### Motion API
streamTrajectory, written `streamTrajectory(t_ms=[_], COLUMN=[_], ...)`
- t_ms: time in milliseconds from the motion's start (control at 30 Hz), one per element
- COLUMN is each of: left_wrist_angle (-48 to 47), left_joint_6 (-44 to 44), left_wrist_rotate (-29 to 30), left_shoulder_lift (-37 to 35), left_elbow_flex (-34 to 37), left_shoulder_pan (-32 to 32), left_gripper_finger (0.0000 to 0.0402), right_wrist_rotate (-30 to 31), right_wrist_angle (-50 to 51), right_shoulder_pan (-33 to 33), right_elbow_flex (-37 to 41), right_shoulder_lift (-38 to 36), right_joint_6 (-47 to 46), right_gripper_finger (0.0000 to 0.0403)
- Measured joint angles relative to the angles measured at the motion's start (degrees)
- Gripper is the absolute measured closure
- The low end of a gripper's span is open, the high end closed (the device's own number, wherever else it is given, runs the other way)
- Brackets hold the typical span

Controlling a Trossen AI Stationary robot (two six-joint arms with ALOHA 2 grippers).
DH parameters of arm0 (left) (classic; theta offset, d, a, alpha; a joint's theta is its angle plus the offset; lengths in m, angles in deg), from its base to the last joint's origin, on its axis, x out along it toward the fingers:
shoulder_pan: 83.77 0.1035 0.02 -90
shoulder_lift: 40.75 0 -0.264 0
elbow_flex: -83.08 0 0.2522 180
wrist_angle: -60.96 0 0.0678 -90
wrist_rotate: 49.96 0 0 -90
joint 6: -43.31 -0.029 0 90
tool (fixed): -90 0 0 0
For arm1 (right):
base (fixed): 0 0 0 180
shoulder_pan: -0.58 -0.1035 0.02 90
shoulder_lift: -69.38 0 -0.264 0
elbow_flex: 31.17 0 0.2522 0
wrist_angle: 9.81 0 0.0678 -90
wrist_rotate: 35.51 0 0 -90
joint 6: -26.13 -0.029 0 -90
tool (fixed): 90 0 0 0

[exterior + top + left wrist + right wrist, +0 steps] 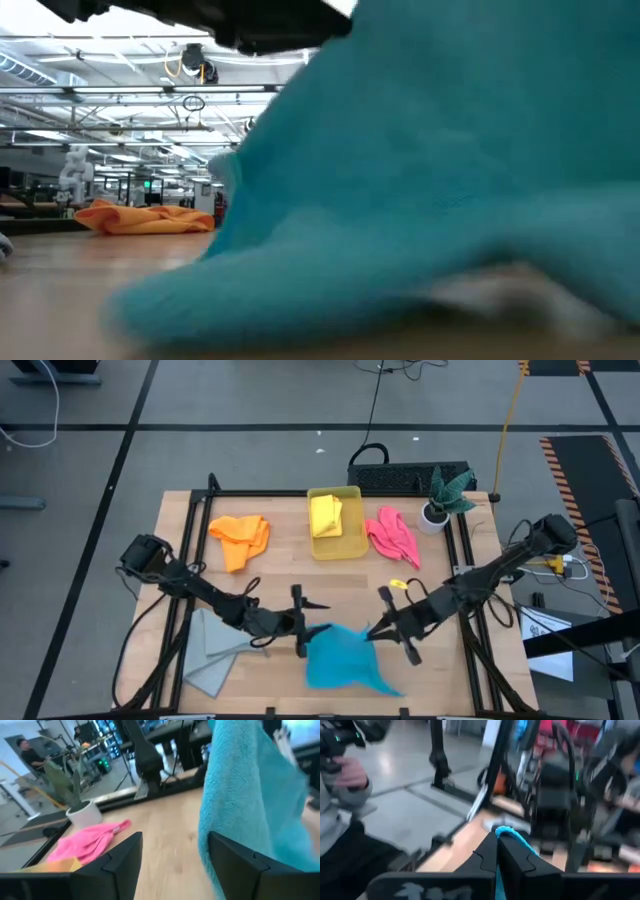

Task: Fold microfiber towels
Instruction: Fold the blue microfiber towel

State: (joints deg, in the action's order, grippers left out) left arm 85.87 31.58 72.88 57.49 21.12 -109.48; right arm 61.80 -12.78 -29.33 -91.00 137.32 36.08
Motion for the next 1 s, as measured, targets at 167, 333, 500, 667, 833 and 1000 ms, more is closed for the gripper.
streamTrajectory(t_ms=[167,333,500,667,833,1000], left_wrist_angle=[-5.7,-12.5,-18.7,-24.9,-34.5,-36.4], left_joint_6=[2.2,10.2,18.7,27.5,40.7,41.5], left_wrist_rotate=[0.7,-0.3,-8.7,-17.2,-20.5,-22.6], left_shoulder_lift=[0.0,0.0,0.0,0.0,0.0,0.0], left_elbow_flex=[0.0,0.0,0.0,0.0,0.0,0.0], left_shoulder_pan=[0.9,3.6,7.8,10.8,11.6,9.4], left_gripper_finger=[0.0200,0.0215,0.0225,0.0233,0.0244,0.0267], right_wrist_rotate=[1.8,8.6,9.4,9.1,9.0,9.0], right_wrist_angle=[2.2,1.0,0.9,1.1,1.1,1.1], right_shoulder_pan=[0.3,0.3,0.3,0.3,0.3,0.3], right_elbow_flex=[6.9,16.9,22.2,23.2,23.2,23.2], right_shoulder_lift=[0.6,0.8,0.7,0.7,0.7,0.7], right_joint_6=[-9.8,-19.3,-25.3,-30.8,-32.5,-32.9], right_gripper_finger=[0.0403,0.0402,0.0387,0.0360,0.0328,0.0309])
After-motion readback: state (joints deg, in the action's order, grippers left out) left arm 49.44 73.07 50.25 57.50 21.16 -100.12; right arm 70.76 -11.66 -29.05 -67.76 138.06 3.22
